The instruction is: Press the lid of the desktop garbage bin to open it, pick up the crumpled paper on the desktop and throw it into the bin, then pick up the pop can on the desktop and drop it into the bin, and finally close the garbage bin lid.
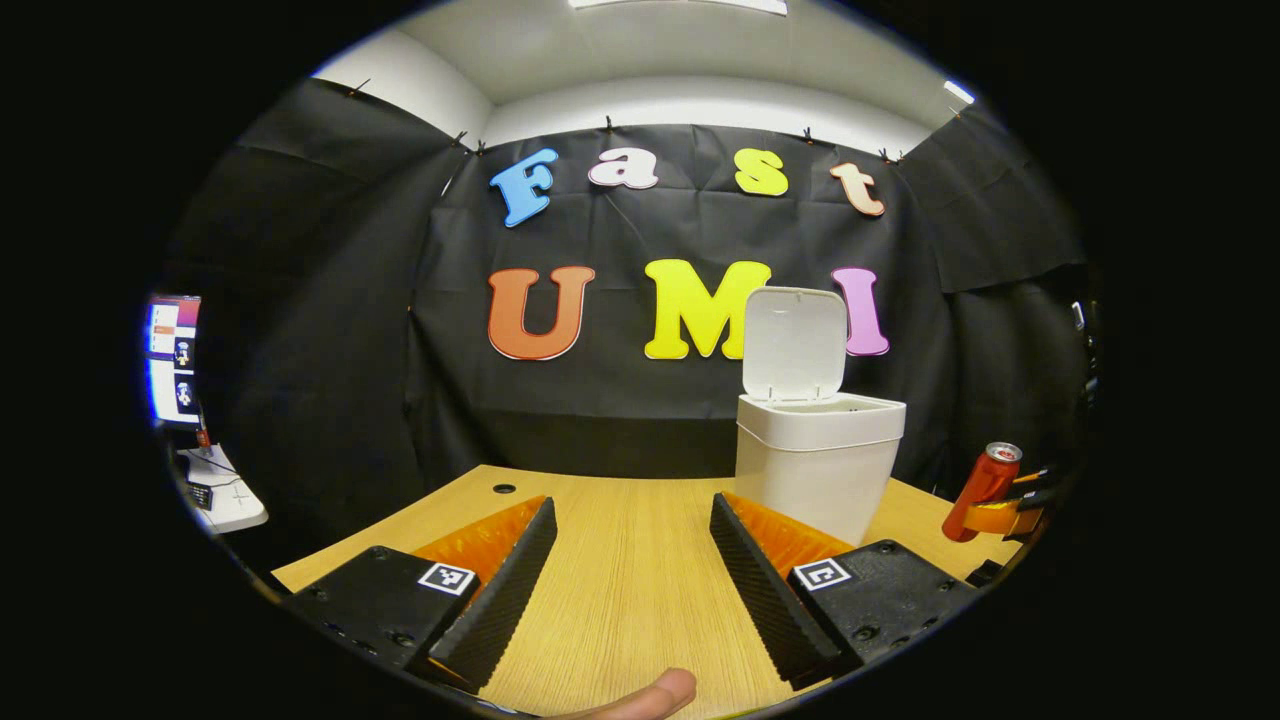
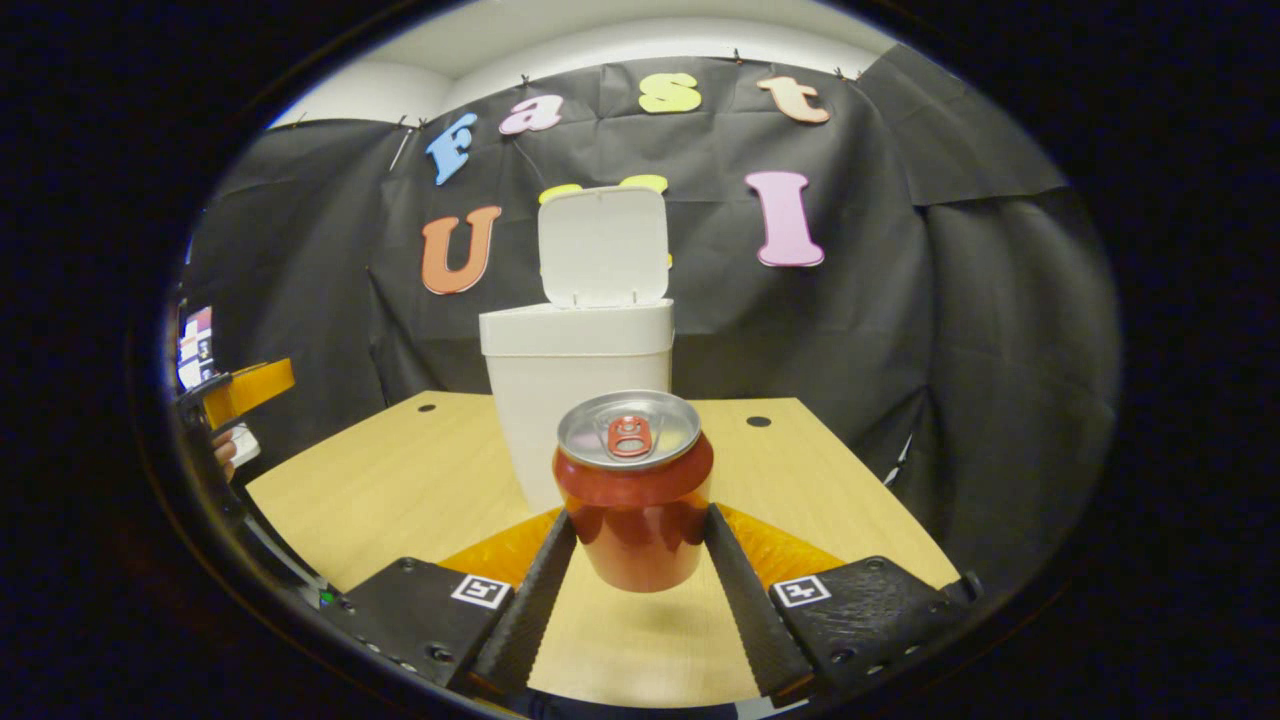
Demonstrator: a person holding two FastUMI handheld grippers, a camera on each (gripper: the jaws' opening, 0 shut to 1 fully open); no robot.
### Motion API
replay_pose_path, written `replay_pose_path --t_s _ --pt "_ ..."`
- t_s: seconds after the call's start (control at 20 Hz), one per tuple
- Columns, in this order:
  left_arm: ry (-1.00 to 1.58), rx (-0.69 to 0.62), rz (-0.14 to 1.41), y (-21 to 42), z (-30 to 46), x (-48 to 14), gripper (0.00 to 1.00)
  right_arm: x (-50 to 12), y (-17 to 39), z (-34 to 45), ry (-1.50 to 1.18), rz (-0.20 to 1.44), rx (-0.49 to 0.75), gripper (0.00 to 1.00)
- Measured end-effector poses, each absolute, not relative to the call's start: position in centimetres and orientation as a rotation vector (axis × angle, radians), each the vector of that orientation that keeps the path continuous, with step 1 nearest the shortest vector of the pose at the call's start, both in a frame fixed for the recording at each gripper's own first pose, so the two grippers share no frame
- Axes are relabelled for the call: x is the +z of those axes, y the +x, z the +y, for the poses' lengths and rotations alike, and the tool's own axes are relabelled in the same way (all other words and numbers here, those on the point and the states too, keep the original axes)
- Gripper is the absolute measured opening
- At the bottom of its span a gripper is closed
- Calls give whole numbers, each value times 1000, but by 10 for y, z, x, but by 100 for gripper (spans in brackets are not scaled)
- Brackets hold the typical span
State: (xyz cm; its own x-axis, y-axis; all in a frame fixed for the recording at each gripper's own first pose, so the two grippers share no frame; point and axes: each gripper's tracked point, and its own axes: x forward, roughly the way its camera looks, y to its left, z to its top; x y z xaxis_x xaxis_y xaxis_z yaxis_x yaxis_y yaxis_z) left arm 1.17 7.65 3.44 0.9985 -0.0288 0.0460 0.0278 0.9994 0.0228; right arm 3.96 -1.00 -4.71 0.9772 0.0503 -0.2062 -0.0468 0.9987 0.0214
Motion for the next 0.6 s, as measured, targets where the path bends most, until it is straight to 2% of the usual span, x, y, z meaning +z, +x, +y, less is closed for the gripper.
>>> replay_pose_path --t_s 0.25,0.6 --pt "30 -21 -50 11 88 38 100 -10 49 21 -42 159 44 80" --pt "42 -42 -69 5 91 40 100 83 62 81 -116 -1 81 80"
